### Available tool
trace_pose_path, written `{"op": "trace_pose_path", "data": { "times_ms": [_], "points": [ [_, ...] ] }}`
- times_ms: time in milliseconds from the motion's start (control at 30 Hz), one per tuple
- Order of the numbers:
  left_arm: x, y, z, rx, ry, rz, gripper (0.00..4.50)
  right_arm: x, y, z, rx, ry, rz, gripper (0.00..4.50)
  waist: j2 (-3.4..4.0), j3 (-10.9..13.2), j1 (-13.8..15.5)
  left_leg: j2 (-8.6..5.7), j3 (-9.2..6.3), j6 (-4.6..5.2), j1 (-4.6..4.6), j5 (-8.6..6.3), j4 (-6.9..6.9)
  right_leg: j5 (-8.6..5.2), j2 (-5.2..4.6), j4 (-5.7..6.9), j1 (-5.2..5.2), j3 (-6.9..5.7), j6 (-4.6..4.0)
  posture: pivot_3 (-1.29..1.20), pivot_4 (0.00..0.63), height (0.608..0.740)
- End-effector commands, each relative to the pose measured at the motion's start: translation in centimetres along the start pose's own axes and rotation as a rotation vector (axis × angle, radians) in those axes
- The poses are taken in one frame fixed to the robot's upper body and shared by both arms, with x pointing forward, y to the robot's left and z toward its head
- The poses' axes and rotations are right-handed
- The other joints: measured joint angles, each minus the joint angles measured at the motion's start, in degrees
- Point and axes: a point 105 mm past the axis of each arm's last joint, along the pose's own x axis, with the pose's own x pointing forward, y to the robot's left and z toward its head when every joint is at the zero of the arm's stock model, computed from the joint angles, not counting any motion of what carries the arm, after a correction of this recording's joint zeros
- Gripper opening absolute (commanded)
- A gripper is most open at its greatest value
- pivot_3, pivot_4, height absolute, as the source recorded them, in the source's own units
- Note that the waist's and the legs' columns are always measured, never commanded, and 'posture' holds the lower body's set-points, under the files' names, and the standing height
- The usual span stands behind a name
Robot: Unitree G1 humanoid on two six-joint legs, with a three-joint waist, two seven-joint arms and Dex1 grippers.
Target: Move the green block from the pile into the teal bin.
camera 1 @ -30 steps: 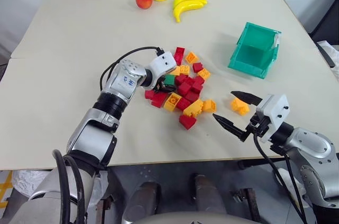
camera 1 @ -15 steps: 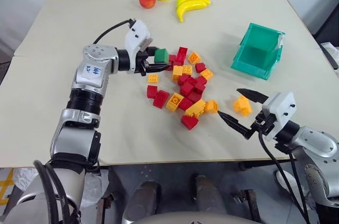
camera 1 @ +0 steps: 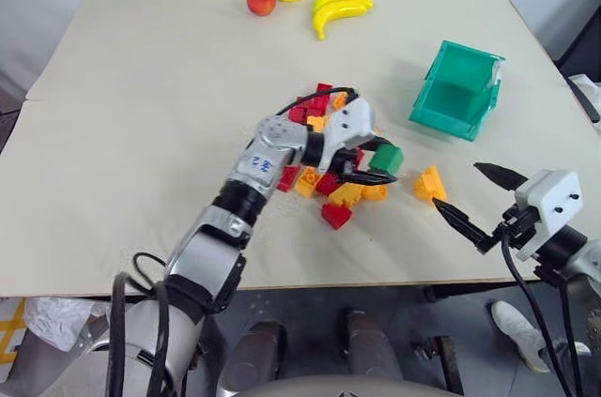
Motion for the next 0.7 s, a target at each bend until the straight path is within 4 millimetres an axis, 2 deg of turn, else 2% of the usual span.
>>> {"op": "trace_pose_path", "data": {
  "times_ms": [33,100,200,300,400,467,600,700],
  "points": [
    [0.9,1.1,0.7,0.030,0.006,0.048,3.91,-0.6,0.3,1.6,-0.020,-0.050,-0.036,4.50,0.00,0.00,-0.15,0.01,0.00,0.00,0.02,0.00,0.00,0.00,0.00,0.00,0.00,0.00,0.00,0.00,0.150,0.740],
    [1.0,1.2,0.9,0.029,-0.005,0.046,4.47,-0.9,0.6,1.6,-0.012,-0.046,-0.048,4.50,0.01,0.00,-0.21,0.02,0.00,0.00,0.04,0.00,0.00,0.00,0.00,0.02,0.00,0.01,0.00,0.00,0.150,0.740],
    [0.6,1.0,1.4,0.036,-0.032,0.013,4.47,-1.3,1.0,1.6,-0.007,-0.038,-0.053,4.50,0.01,0.00,-0.15,0.04,0.00,0.00,0.03,0.00,0.00,0.00,-0.01,0.08,0.00,0.03,0.00,0.00,0.150,0.740],
    [-0.9,1.1,1.5,0.046,-0.046,-0.010,4.47,-1.6,0.9,1.7,-0.006,-0.028,-0.067,4.50,0.02,0.00,-0.11,0.06,0.00,0.02,0.03,0.01,0.00,0.01,-0.02,0.12,0.00,0.03,0.03,0.00,0.150,0.740],
    [-6.2,1.7,1.4,0.053,-0.070,0.006,4.47,-2.6,0.6,1.6,-0.024,0.032,-0.077,4.50,0.13,0.03,-0.60,0.15,-0.01,0.02,0.03,0.01,0.00,0.01,0.00,0.13,-0.01,0.04,0.02,0.00,0.150,0.740],
    [-9.2,1.3,1.1,0.064,-0.079,0.008,4.47,-3.3,0.6,1.4,-0.029,0.083,-0.073,4.50,0.24,0.02,-0.94,0.26,0.03,0.01,0.07,0.00,-0.05,0.01,0.03,0.17,-0.04,0.08,0.01,0.00,0.150,0.740],
    [-14.1,0.2,0.3,-0.001,-0.077,0.041,4.47,-4.6,0.2,1.6,-0.057,0.159,-0.058,4.50,0.33,0.02,-0.37,0.25,-0.03,0.01,0.07,0.00,-0.02,-0.01,0.00,0.22,-0.04,0.07,-0.02,0.00,0.150,0.740],
    [-17.1,-0.5,-0.8,-0.039,-0.041,0.113,4.47,-4.8,0.2,1.9,-0.083,0.215,-0.004,4.50,0.30,0.03,0.00,0.20,-0.07,0.06,0.05,-0.02,0.06,0.02,-0.06,0.20,0.02,0.07,0.03,0.00,0.150,0.740]
  ]
}}
